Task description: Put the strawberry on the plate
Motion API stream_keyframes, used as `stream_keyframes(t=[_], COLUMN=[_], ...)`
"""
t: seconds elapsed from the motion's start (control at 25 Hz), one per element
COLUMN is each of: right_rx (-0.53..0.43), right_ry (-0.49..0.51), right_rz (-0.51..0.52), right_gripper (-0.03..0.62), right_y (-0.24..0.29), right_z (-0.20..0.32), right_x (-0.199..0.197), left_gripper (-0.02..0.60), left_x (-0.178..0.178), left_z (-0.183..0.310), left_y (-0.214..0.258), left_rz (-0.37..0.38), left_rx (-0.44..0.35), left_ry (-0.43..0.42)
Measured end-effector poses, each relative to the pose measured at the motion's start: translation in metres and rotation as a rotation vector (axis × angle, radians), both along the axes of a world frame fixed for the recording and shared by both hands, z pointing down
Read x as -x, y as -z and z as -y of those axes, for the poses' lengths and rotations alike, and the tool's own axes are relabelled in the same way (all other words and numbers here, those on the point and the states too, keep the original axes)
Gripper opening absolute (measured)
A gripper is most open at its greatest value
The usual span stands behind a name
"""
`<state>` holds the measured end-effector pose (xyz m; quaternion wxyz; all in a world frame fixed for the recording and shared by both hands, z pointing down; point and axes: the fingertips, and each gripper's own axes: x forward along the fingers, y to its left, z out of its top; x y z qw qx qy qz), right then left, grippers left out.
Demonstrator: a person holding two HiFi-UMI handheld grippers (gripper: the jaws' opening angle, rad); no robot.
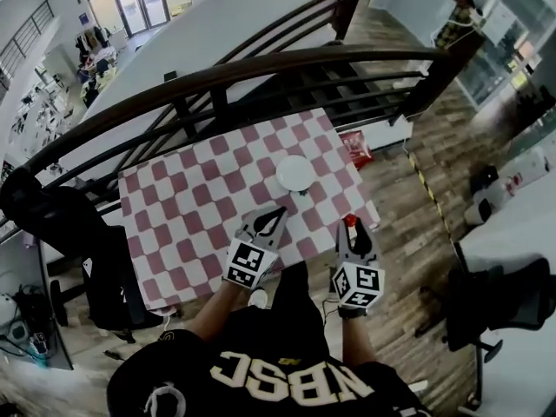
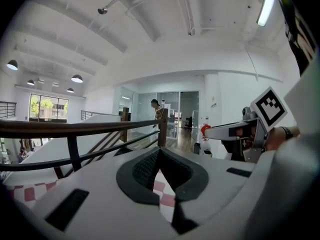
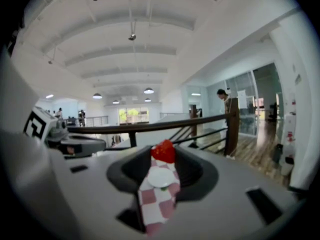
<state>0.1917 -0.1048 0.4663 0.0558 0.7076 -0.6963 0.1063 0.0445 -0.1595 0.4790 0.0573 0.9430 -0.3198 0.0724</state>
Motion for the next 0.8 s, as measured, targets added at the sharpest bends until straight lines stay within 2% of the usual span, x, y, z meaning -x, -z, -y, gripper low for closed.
stream_keyframes(t=[0.24,0.4,0.52,0.8], right_rx=[0.085,0.156,0.192,0.281], right_ry=[0.076,0.164,0.232,0.416], right_rz=[-0.066,-0.069,-0.072,-0.09], right_gripper=[0.152,0.152,0.152,0.152], right_y=[-0.037,-0.072,-0.1,-0.179], right_z=[0.074,0.129,0.171,0.239], right_x=[-0.051,-0.066,-0.062,-0.016], left_gripper=[0.009,0.009,0.009,0.009], left_x=[-0.024,-0.039,-0.045,-0.055], left_z=[0.063,0.105,0.136,0.18], left_y=[-0.033,-0.066,-0.094,-0.156], left_rz=[0.059,0.119,0.148,0.207], left_rx=[0.057,0.083,0.117,0.173], left_ry=[0.038,0.052,0.071,0.084])
